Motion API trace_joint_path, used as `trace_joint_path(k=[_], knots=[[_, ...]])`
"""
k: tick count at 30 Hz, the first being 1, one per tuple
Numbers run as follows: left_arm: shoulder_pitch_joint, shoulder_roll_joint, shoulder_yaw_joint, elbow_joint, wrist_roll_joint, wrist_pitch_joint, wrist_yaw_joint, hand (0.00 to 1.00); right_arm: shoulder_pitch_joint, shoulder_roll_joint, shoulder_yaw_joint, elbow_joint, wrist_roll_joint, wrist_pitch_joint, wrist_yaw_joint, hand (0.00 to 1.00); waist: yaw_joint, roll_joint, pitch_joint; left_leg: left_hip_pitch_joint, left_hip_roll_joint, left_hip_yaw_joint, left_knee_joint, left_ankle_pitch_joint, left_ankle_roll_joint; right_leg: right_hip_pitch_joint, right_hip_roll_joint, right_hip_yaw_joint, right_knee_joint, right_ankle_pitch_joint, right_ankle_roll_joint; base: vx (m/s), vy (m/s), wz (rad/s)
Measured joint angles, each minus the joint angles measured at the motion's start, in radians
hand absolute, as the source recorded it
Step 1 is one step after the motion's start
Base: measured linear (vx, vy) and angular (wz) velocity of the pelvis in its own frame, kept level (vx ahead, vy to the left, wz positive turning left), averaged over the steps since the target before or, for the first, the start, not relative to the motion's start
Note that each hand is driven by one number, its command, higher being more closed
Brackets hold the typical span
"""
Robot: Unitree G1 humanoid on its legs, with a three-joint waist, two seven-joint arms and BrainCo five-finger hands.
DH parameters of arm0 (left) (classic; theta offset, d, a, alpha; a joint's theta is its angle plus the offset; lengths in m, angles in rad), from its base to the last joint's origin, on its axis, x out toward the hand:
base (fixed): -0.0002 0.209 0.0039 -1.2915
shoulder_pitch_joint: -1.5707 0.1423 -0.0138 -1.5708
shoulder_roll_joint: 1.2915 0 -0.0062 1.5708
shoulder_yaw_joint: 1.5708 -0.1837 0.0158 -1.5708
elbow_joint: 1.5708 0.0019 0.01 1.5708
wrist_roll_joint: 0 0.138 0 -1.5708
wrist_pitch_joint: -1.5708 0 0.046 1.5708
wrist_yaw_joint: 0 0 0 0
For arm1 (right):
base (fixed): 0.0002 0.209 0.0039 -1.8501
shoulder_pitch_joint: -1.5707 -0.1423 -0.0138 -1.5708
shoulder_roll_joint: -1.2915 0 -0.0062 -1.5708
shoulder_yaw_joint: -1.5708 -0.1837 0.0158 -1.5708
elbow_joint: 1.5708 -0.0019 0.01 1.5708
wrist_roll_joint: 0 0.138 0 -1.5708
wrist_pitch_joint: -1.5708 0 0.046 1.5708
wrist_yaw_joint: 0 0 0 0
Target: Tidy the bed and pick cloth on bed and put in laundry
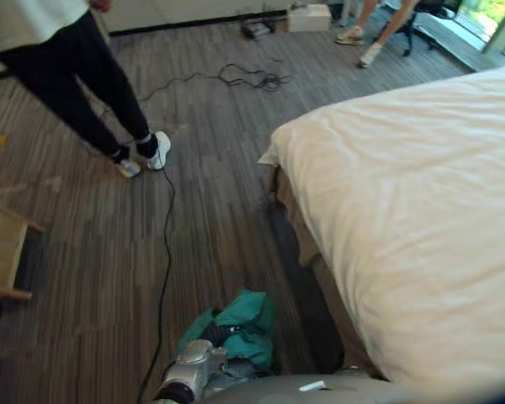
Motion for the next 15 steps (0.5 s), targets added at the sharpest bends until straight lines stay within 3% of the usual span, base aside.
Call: trace_joint_path(k=[3,4,5,6,7,10,15], knots=[[0.008,0.002,-0.007,0.013,-0.020,-0.004,-0.008,1.00,0.018,-0.002,-0.019,-0.002,0.000,-0.048,0.028,1.00,-0.008,0.024,-0.008,0.005,-0.028,-0.049,-0.021,-0.005,-0.009,-0.036,0.092,0.188,-0.063,0.005,0.008,-0.03,0.006,1.12],[0.016,0.019,0.012,0.006,-0.028,-0.008,-0.019,1.00,0.017,0.028,-0.021,0.001,-0.002,-0.061,0.041,1.00,-0.010,-0.050,-0.027,-0.026,-0.077,-0.036,0.065,-0.047,0.018,-0.070,0.062,0.283,-0.128,-0.008,-0.012,0.02,-0.019,1.04],[0.008,0.024,0.018,-0.004,-0.029,-0.014,-0.023,1.00,0.014,0.033,-0.023,-0.003,-0.002,-0.073,0.045,1.00,-0.005,-0.033,-0.020,-0.074,-0.045,-0.059,0.215,-0.065,0.112,-0.081,0.068,0.283,-0.081,-0.025,-0.012,0.05,-0.057,0.61],[0.014,0.015,0.030,-0.003,-0.029,-0.012,-0.024,1.00,0.015,0.007,-0.031,0.000,-0.007,-0.077,0.057,1.00,0.013,-0.012,-0.024,-0.092,-0.040,-0.103,0.258,-0.127,0.073,-0.091,0.089,0.330,-0.045,-0.037,-0.001,0.08,-0.045,0.31],[0.038,0.017,0.042,-0.009,-0.033,-0.012,-0.028,1.00,0.012,-0.001,-0.029,0.001,-0.007,-0.076,0.065,1.00,0.016,-0.026,-0.041,-0.065,-0.054,-0.112,0.212,-0.109,0.037,-0.074,0.108,0.407,-0.081,-0.029,-0.010,0.09,-0.034,0.23],[0.044,0.015,0.049,-0.007,-0.031,-0.018,-0.046,1.00,-0.013,0.019,-0.032,0.001,-0.003,-0.065,0.082,1.00,0.017,-0.017,-0.053,0.003,-0.076,-0.144,0.089,-0.041,0.029,-0.018,0.125,0.436,-0.193,0.019,-0.020,0.07,-0.005,0.24],[0.055,0.019,0.053,-0.005,-0.025,-0.022,-0.064,1.00,-0.031,0.020,-0.017,-0.001,0.001,-0.023,0.078,1.00,0.019,-0.030,-0.061,0.086,-0.090,-0.159,-0.032,0.021,0.022,0.014,0.124,0.438,-0.208,0.031,-0.018,0.01,-0.089,0.05]])
